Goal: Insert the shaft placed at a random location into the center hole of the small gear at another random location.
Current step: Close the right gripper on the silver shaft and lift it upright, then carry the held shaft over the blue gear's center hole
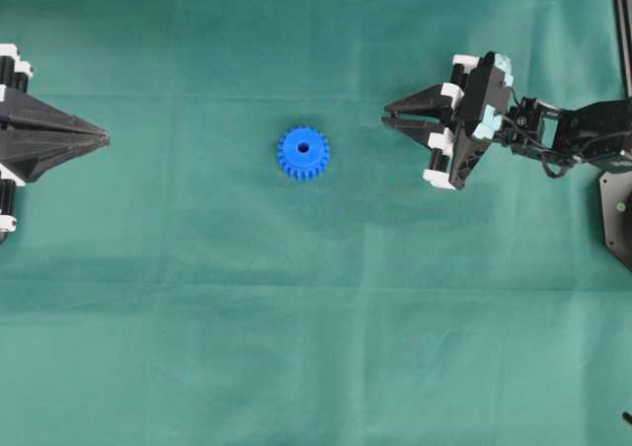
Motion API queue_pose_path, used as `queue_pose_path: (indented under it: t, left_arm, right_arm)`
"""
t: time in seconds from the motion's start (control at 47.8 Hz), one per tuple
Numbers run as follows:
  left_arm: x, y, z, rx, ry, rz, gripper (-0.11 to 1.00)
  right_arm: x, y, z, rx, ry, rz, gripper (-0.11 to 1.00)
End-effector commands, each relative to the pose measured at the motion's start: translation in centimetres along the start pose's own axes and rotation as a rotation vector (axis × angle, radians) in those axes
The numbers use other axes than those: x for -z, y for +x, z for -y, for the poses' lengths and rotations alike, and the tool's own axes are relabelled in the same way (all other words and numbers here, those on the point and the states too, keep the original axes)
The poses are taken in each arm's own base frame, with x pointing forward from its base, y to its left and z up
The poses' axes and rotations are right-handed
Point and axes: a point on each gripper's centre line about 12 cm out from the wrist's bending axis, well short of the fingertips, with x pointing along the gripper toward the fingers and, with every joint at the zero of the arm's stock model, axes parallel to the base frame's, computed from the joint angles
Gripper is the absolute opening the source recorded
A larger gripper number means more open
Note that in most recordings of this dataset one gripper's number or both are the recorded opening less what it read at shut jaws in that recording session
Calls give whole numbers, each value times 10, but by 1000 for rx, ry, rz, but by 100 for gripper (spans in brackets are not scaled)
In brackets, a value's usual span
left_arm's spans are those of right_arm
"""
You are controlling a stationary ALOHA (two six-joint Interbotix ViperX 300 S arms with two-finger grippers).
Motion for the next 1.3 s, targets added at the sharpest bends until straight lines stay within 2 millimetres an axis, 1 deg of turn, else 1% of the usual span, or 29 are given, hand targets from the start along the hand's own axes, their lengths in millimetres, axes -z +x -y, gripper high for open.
queue_pose_path:
  t: [0.0,0.251,0.335,0.46,0.669,0.753,0.879,1.172,1.276]
  left_arm:
    - [-4,1,0,-2,-3,11,-1]
    - [-4,1,0,-2,-3,11,-1]
    - [-4,1,0,-2,-3,11,-1]
    - [-4,1,0,-2,-3,11,-1]
    - [-3,2,0,-2,-3,8,-1]
    - [-2,2,0,-2,-3,6,-1]
    - [-3,2,0,-2,-3,6,-1]
    - [-2,2,0,-2,-7,5,-1]
    - [-2,2,0,-2,-7,5,-1]
  right_arm:
    - [-15,-4,0,-1,4,48,15]
    - [-56,-19,-3,-7,8,76,14]
    - [-65,-23,-4,-8,9,73,14]
    - [-68,-26,-5,-9,7,64,15]
    - [-71,-24,-9,-22,5,71,14]
    - [-76,-20,-15,-40,-1,77,14]
    - [-83,-7,-27,-70,-10,84,14]
    - [-103,37,-58,-134,-36,75,14]
    - [-109,49,-69,-155,-49,69,14]
